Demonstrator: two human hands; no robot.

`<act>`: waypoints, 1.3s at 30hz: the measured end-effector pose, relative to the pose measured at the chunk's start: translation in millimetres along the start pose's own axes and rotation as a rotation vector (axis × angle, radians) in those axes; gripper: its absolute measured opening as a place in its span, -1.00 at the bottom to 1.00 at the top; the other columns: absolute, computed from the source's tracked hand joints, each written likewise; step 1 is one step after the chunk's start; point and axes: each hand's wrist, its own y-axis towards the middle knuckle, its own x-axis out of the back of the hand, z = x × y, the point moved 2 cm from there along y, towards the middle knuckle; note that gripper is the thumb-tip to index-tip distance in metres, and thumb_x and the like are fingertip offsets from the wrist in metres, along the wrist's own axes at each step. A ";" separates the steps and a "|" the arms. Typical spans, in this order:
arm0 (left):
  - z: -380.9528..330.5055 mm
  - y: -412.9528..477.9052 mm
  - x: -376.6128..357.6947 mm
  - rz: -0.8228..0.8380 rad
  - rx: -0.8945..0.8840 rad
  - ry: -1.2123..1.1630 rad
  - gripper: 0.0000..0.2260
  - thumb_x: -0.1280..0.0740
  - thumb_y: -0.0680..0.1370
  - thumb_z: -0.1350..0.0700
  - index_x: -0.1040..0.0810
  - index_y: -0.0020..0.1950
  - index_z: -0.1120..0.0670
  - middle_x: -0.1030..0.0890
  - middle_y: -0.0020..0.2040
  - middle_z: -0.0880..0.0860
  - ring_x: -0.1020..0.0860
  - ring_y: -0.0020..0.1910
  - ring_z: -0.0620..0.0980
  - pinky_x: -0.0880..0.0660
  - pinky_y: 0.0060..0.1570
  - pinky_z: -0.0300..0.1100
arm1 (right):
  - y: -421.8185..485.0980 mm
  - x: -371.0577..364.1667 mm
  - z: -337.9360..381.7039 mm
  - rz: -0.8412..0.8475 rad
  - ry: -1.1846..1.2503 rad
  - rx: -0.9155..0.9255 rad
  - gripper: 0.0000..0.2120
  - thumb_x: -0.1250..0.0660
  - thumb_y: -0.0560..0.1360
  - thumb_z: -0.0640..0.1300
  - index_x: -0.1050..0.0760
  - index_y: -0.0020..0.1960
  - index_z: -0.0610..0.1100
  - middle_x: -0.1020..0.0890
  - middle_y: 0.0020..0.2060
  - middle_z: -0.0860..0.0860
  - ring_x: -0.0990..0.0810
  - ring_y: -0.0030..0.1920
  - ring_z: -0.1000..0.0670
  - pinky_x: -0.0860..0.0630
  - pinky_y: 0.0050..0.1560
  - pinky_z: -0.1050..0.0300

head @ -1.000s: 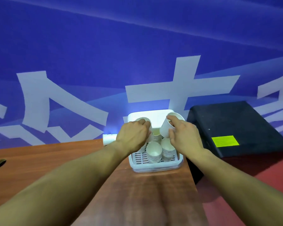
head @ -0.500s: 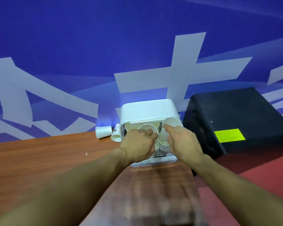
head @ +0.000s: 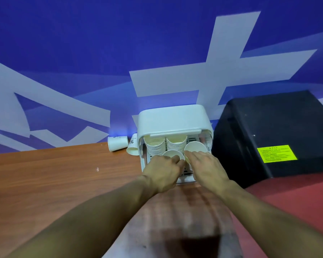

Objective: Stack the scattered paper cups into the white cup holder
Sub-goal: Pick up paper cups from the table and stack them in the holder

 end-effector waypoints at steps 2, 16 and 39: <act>1.3 3.7 -3.3 0.028 0.003 -0.012 -0.85 -0.23 0.58 0.05 -0.43 0.12 0.03 -0.51 -0.05 0.01 -0.59 -0.21 0.16 -0.26 -0.40 -0.10 | -0.4 -6.3 -1.9 0.032 0.014 -0.016 -0.44 -0.43 0.09 -0.33 -0.55 0.09 -0.14 -0.58 -0.33 0.00 -0.54 -0.38 -0.12 -0.26 -0.40 0.20; 6.2 9.6 -28.6 0.093 0.067 -0.135 -0.86 -0.29 0.58 0.09 -0.46 0.11 0.06 -0.54 0.00 0.05 -0.59 -0.11 0.20 -0.38 -0.29 -0.06 | 1.5 -18.0 -0.4 0.157 0.147 -0.091 -0.63 -0.27 0.43 -0.29 -0.44 0.22 -0.07 -0.56 -0.08 -0.02 -0.53 -0.09 -0.15 -0.28 -0.21 0.12; 159.8 -119.2 -53.2 -0.372 0.773 -0.610 -0.83 -0.32 0.55 0.02 -0.59 0.08 0.05 -0.53 0.06 -0.01 -0.51 0.04 0.03 -0.45 -0.01 -0.12 | 106.1 -35.1 185.5 0.098 0.323 0.017 -0.66 -0.29 0.44 -0.15 -0.47 0.22 -0.11 -0.49 0.12 -0.02 -0.52 0.08 -0.10 -0.51 0.04 0.01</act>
